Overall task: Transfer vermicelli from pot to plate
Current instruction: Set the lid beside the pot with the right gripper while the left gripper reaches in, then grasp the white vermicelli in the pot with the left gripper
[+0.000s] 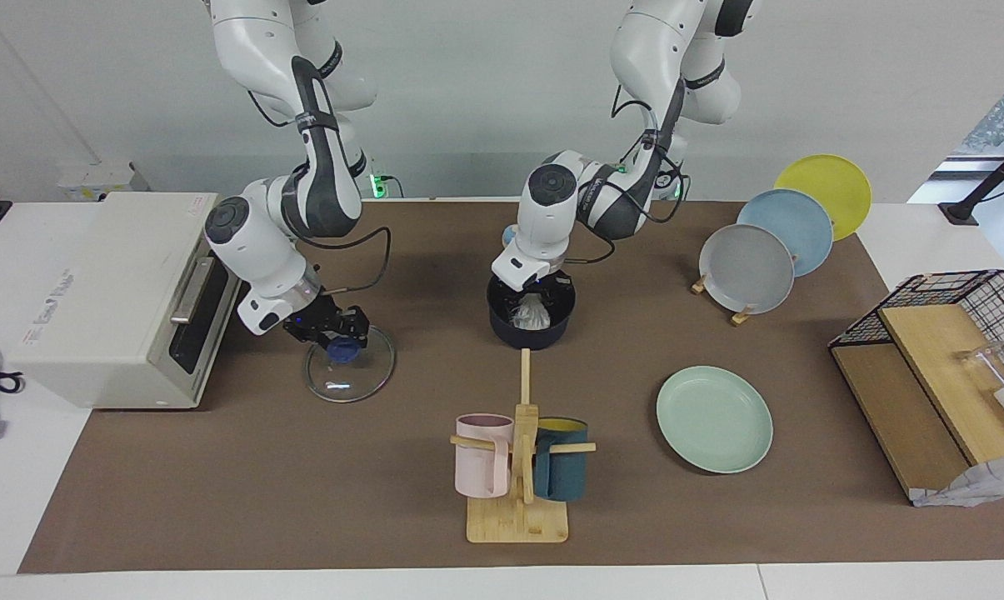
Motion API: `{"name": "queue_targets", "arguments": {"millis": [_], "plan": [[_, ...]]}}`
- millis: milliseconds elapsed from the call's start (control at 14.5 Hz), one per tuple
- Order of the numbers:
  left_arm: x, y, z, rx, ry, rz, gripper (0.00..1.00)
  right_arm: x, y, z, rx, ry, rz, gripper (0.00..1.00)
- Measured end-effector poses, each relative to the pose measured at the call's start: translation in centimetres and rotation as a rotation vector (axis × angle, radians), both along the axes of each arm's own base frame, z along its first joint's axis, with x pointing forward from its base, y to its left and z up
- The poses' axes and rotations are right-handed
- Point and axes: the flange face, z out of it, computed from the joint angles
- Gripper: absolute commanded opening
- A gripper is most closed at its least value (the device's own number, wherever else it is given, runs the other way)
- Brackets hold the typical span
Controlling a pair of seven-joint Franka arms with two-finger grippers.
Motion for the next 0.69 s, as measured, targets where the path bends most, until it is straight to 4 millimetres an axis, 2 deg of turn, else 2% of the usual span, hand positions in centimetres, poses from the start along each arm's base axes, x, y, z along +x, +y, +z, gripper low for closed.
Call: {"name": "queue_targets", "arguments": {"millis": [207,345,483,552,621,690], "plan": [[0.6,0.2,0.8,-0.006,-0.011,0.001,0.00,0.4,0.3,1.5,0.007,-0.007,0.012,1.00],[1.3,0.5,3.5,0.005,-0.002,0.006,0.00,1.2,0.6,4.7,0.006,0.017,0.058,1.00],[2.6,1.7,8.9,0.021,0.025,0.031,0.00,2.2,0.2,9.1,-0.065,0.028,0.124,1.00],[3.6,2.9,12.7,0.014,0.043,0.052,0.00,2.6,-0.2,11.6,-0.094,0.041,0.129,1.00],[4.9,4.7,16.9,-0.007,0.054,0.068,0.00,2.8,-0.4,13.9,-0.108,0.057,0.120,1.00],[6.3,6.9,20.2,-0.021,0.055,0.082,0.00,2.9,-0.3,15.7,-0.121,0.071,0.114,1.00]]}}
